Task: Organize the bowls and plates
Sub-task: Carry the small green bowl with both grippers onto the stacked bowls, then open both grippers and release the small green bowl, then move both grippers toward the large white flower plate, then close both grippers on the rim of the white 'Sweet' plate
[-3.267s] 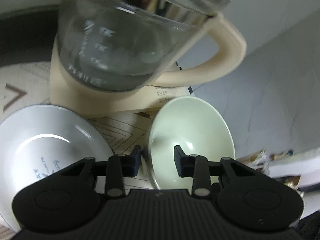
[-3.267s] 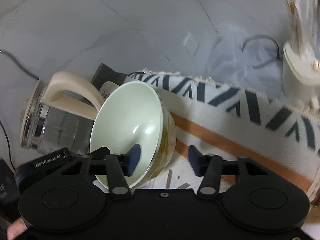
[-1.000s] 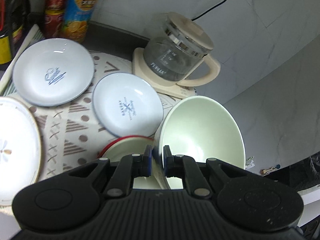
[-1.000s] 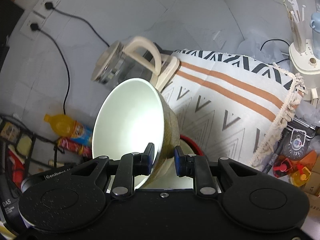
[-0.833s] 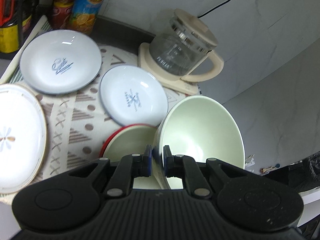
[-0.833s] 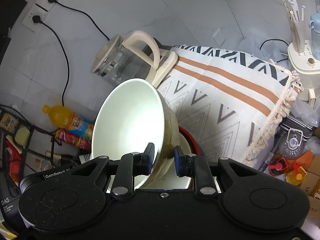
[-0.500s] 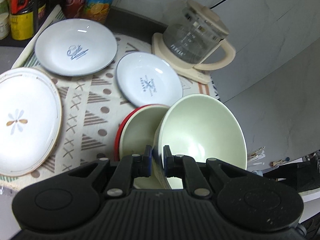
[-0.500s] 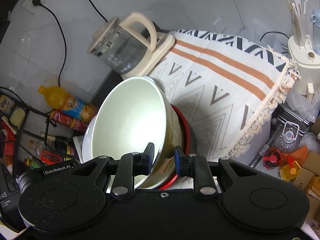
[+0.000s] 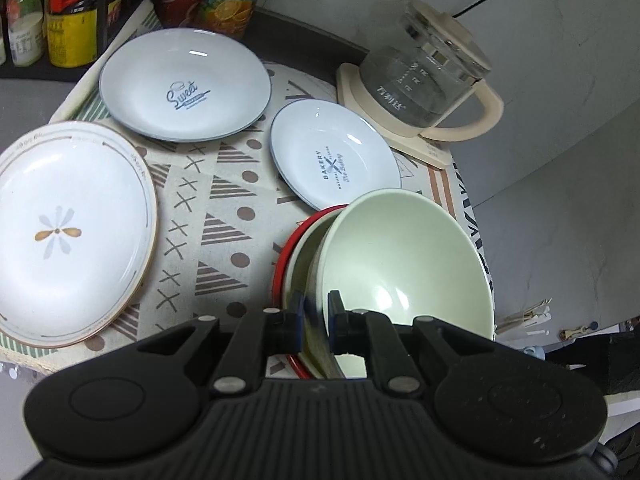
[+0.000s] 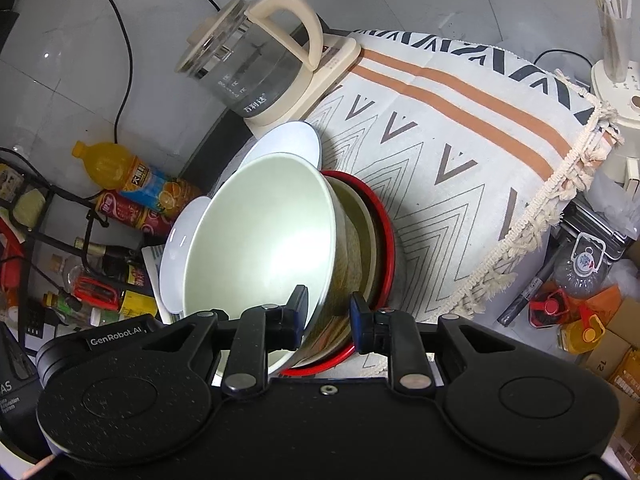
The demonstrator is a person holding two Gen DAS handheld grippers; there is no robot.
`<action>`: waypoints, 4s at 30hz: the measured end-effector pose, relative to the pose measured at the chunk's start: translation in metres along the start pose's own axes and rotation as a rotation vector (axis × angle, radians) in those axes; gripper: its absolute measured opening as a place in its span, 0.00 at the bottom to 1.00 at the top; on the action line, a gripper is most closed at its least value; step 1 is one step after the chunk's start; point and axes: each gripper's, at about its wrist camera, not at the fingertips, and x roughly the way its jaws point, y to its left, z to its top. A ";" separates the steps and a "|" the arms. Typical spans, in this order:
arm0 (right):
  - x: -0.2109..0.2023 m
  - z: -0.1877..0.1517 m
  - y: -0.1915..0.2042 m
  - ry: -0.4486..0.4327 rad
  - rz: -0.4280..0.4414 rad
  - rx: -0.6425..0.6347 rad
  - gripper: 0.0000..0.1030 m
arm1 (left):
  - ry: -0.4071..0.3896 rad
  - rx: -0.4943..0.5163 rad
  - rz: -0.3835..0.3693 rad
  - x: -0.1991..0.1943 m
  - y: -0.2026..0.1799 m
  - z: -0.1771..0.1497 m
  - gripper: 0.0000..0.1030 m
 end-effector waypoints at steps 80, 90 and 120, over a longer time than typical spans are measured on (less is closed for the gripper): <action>0.043 -0.068 0.186 0.000 -0.022 -0.617 1.00 | -0.187 0.073 0.260 -0.114 0.173 0.040 1.00; 0.070 -0.065 0.208 0.022 -0.030 -0.632 1.00 | -0.167 0.125 0.256 -0.100 0.184 0.074 1.00; 0.173 -0.015 0.210 0.018 -0.148 -0.436 0.66 | -0.050 0.200 0.100 0.026 0.191 0.158 0.70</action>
